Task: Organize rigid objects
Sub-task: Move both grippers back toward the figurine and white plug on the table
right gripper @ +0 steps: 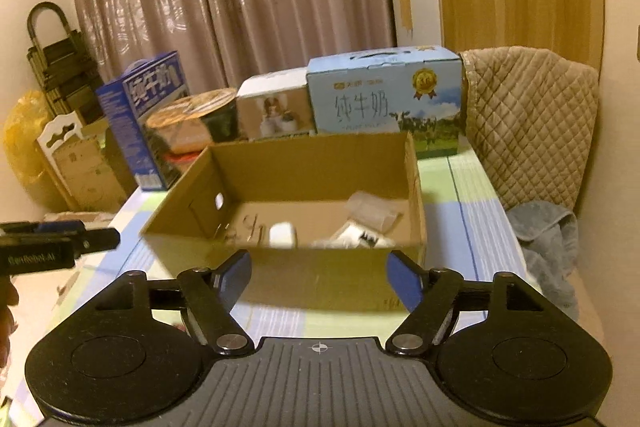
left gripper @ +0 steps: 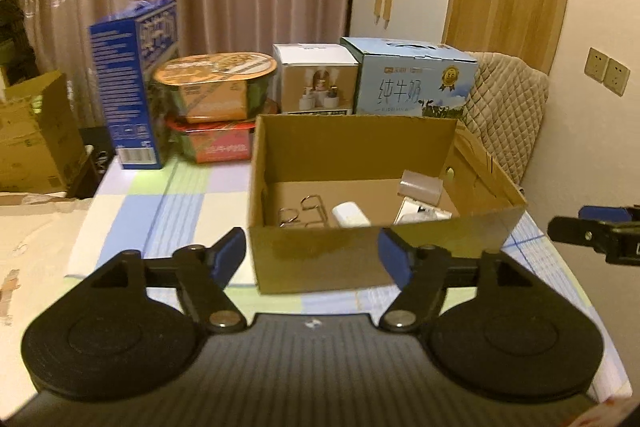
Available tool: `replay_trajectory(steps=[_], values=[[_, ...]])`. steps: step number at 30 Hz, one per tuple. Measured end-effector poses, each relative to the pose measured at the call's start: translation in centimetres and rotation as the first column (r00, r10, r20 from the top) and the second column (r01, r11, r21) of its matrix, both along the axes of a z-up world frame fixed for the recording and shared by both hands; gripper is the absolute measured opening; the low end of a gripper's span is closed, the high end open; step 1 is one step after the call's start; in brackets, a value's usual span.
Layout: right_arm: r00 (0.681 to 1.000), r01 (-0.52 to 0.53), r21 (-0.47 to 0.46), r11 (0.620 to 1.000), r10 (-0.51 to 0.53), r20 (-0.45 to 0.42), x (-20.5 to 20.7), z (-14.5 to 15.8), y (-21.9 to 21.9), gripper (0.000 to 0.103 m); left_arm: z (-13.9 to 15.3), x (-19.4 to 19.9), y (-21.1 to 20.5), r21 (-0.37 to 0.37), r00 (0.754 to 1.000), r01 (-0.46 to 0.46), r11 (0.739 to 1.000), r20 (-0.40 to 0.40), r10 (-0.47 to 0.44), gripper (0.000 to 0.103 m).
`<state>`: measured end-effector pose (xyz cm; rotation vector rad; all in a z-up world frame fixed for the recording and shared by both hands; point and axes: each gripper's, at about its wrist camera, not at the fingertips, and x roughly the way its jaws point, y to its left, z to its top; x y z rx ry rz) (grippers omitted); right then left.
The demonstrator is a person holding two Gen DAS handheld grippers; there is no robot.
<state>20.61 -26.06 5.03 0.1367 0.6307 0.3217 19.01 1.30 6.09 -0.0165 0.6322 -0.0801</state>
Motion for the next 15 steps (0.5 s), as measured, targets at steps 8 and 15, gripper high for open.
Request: replay_trajectory(steps=[8, 15], values=[[1.000, -0.012, 0.014, 1.000, 0.012, 0.001, -6.8, -1.4, 0.9, 0.075, -0.6, -6.1, 1.5, 0.024, 0.999, -0.045, 0.999, 0.011, 0.044, 0.094], [1.000, -0.005, 0.025, 1.000, 0.005, -0.016, -10.5, -3.7, 2.1, 0.076, -1.8, -8.5, 2.6, 0.030, 0.998, -0.054, 0.998, 0.021, 0.054, 0.102]])
